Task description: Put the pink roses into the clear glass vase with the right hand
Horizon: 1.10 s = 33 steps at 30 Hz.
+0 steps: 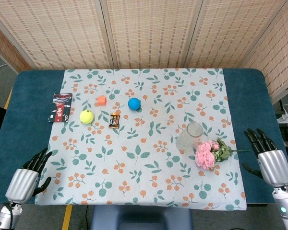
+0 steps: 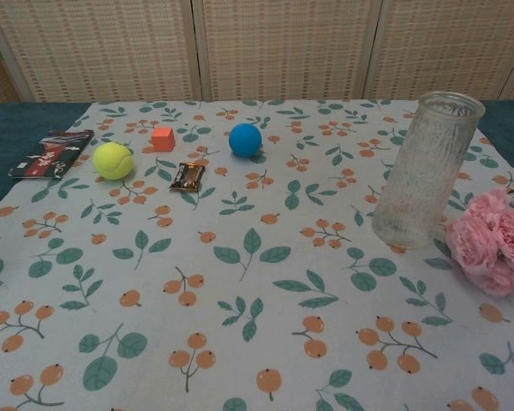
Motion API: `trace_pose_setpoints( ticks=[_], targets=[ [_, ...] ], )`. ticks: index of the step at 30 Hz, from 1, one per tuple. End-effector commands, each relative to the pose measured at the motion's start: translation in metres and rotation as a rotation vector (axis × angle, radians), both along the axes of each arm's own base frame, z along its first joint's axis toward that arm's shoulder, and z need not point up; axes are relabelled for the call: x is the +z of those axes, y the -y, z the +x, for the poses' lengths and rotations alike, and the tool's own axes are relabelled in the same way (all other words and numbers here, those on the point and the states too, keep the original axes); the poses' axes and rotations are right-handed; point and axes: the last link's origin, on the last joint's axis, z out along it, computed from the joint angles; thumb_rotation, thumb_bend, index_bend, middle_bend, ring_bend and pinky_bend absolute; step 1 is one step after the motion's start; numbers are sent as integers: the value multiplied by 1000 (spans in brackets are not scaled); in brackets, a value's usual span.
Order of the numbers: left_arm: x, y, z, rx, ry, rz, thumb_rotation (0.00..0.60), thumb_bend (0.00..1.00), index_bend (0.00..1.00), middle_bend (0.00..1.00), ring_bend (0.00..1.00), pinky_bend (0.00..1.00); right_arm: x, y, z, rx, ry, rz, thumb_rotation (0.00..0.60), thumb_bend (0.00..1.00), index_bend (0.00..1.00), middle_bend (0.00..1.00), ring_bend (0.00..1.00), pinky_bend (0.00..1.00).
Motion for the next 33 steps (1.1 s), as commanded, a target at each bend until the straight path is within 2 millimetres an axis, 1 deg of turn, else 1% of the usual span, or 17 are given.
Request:
trace_pose_setpoints(
  ticks=[1,9,11,13,15,17,19,22,25,27,29,33],
  targets=[
    [1,0,0,2,1,4,600,351,12,15,141,386,-10,-2,-2,-9,-41,49,600,52,56,61,0,233],
    [1,0,1,-10,2,5,600,351,12,15,141,386,-14,-1,-6,-50,-89,96,600,53,48,61,0,234],
    [0,0,0,-6,4,-1,600,351,12,16,141,386,-15,3,-8,-74,-116,97,600,52,45,98,32,271],
    [-1,0,0,-4,2,-5,600,351,11,17,142,386,-16,9,-9,-87,-133,95,600,52,44,233,171,398],
    [0,0,0,-7,2,-1,600,351,11,17,143,386,-20,18,-11,-112,-136,117,600,52,45,383,357,578],
    [0,0,1,-12,0,3,600,351,12,17,143,386,-24,26,-13,-136,-127,163,600,53,50,476,477,702],
    [0,0,2,-13,1,4,600,351,11,19,143,386,-27,33,-15,-155,-112,204,600,53,63,537,548,770],
    [0,0,0,-5,1,2,600,350,12,20,143,386,-36,46,-20,-180,-111,251,600,52,77,570,582,806],
    [0,0,0,-2,0,2,600,351,12,19,144,386,-40,49,-21,-186,-114,268,600,52,79,579,591,817],
    [1,-1,-1,2,2,5,600,352,12,20,144,386,-50,54,-23,-191,-117,318,600,53,84,599,612,838],
    [2,0,0,-4,5,9,600,351,12,20,144,387,-65,59,-29,-185,-149,357,600,52,92,616,627,854],
    [1,0,0,-7,3,5,600,351,12,19,144,386,-78,65,-38,-211,-155,391,600,53,109,633,644,871]
  ],
)
